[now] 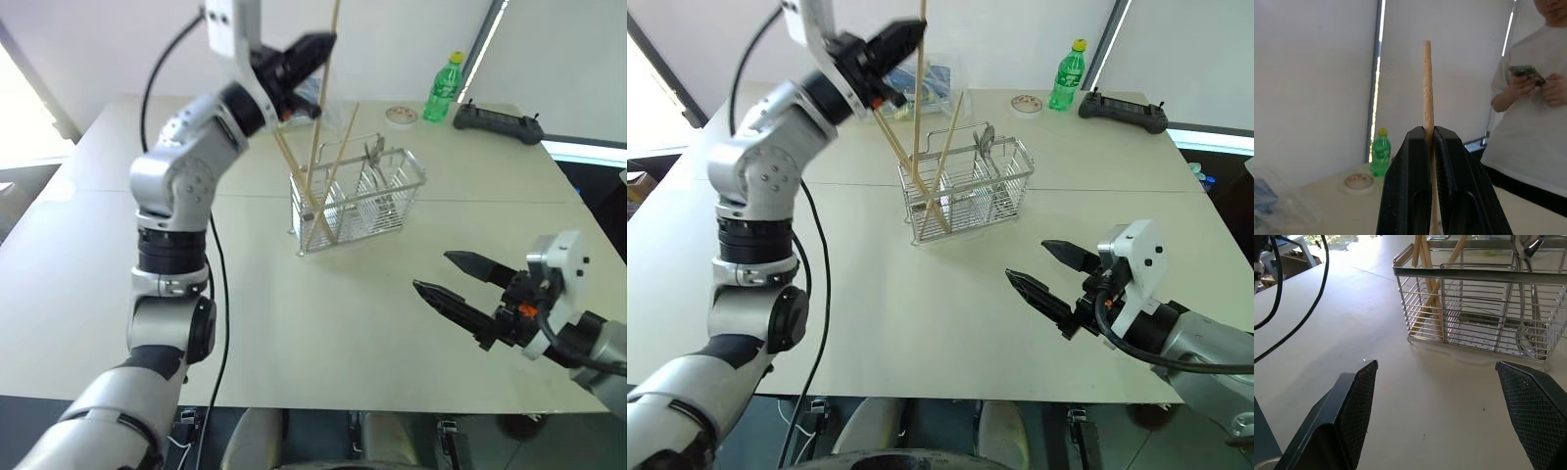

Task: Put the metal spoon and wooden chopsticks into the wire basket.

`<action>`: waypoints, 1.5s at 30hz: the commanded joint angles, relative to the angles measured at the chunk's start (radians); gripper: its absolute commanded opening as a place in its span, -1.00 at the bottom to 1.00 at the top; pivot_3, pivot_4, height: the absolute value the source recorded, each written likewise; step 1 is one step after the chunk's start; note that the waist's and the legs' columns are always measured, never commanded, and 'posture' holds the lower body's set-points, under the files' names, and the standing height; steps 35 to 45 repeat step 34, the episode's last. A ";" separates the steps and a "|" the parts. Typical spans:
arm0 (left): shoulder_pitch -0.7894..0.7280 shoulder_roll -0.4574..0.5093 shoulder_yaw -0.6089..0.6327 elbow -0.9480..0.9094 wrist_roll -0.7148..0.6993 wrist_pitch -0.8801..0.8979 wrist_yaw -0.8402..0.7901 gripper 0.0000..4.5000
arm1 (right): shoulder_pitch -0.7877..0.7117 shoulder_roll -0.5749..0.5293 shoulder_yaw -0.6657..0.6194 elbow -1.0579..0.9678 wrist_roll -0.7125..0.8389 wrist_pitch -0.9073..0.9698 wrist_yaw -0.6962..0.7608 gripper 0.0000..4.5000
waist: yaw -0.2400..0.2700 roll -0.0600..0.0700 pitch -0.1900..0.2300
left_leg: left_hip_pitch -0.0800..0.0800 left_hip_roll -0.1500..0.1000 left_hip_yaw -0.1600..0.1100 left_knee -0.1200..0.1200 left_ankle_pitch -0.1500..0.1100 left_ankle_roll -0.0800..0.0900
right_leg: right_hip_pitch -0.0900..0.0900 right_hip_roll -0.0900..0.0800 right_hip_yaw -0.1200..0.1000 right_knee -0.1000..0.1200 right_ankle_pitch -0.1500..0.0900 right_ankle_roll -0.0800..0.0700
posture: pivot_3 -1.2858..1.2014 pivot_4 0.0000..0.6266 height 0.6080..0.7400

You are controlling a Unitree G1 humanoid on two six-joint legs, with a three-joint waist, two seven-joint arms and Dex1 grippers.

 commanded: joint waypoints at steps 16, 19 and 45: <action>-0.010 0.037 0.078 -0.072 -0.145 0.156 -0.042 0.97 | -0.025 -0.008 -0.038 0.006 -0.037 -0.019 0.024 0.77 | -0.003 0.000 0.000 | 0.000 0.000 0.000 0.000 0.000 0.000 | 0.000 0.000 0.000 -0.001 0.000 0.000 | 0.03 -0.52 0.25; -0.067 0.191 0.094 -0.026 -0.174 0.199 -0.204 0.97 | -0.061 -0.057 -0.093 0.069 -0.052 -0.009 0.081 0.77 | -0.007 0.001 0.001 | 0.000 0.000 0.000 0.000 0.000 0.000 | -0.001 0.001 0.000 0.000 0.000 0.000 | 0.03 -0.52 0.25; 0.146 0.855 -0.130 -0.013 0.089 -0.066 -0.987 0.97 | -0.372 -0.266 -0.041 0.455 -0.246 0.004 0.416 0.77 | -0.019 0.007 0.001 | -0.002 0.003 0.001 -0.003 0.000 0.000 | -0.002 -0.001 0.000 -0.005 0.000 -0.003 | 0.03 -0.52 0.25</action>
